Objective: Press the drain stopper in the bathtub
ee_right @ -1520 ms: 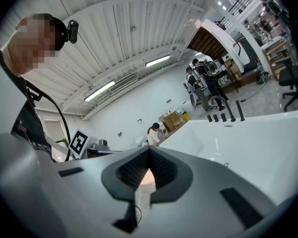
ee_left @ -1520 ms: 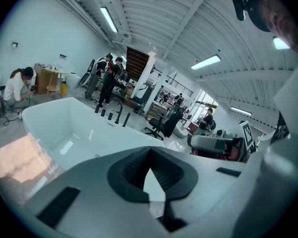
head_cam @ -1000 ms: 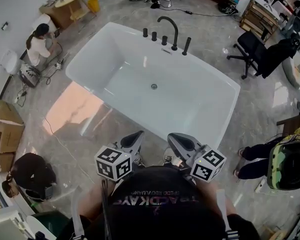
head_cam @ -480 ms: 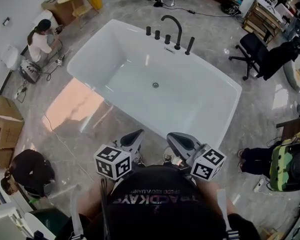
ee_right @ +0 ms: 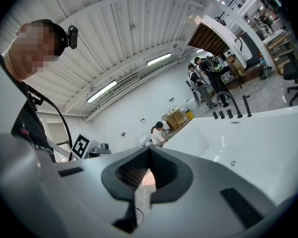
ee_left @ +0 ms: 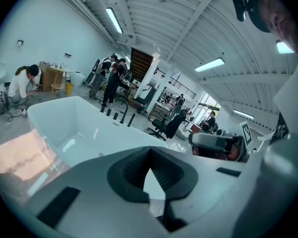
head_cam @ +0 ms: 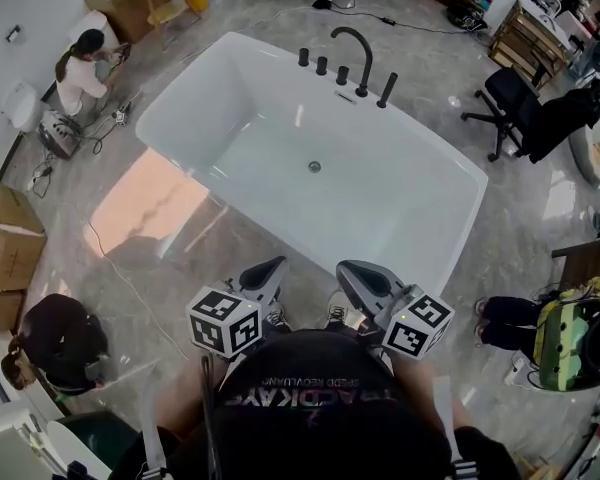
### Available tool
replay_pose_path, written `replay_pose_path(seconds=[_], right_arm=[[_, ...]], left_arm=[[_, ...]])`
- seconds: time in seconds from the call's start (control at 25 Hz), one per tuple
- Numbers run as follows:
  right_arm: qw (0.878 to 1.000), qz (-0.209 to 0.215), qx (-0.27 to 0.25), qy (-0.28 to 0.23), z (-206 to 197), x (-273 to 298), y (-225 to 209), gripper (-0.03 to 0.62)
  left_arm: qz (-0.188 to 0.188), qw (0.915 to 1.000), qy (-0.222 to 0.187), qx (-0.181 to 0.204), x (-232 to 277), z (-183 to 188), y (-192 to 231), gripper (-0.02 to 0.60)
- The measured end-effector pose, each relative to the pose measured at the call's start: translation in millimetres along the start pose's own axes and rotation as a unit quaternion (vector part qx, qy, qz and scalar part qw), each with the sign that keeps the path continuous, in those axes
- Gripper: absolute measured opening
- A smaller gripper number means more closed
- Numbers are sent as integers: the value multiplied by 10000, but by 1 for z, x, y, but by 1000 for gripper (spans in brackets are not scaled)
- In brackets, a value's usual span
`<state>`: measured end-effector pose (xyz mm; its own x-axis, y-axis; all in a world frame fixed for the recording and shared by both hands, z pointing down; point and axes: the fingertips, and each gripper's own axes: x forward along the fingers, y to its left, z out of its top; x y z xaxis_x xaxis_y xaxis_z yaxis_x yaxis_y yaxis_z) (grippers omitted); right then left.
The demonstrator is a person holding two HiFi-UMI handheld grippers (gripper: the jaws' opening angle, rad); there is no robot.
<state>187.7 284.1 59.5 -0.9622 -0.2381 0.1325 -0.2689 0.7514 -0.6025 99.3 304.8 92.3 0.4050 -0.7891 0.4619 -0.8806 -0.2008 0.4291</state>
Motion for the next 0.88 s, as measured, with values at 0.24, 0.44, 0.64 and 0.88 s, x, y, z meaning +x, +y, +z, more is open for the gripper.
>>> replay_pose_path(seconds=[0.24,0.44,0.64,0.88], right_arm=[[9999,-45,147,-27,-5,11,5,12],[9998,-96,179,-75,-7,21,12,12],[9993,-228,245,-187,-12,26,14,12],[9990,-282,241,-243,-18,42,28,12]], left_arm=[[-8,10000,73,-61,-9,-6,11,3],[-50,9999,110,-75,-17,-4,21,3],[-135,9998,141,-16,-22,-5,30,3],[-208,9996,166,-6,-36,-5,44,3]])
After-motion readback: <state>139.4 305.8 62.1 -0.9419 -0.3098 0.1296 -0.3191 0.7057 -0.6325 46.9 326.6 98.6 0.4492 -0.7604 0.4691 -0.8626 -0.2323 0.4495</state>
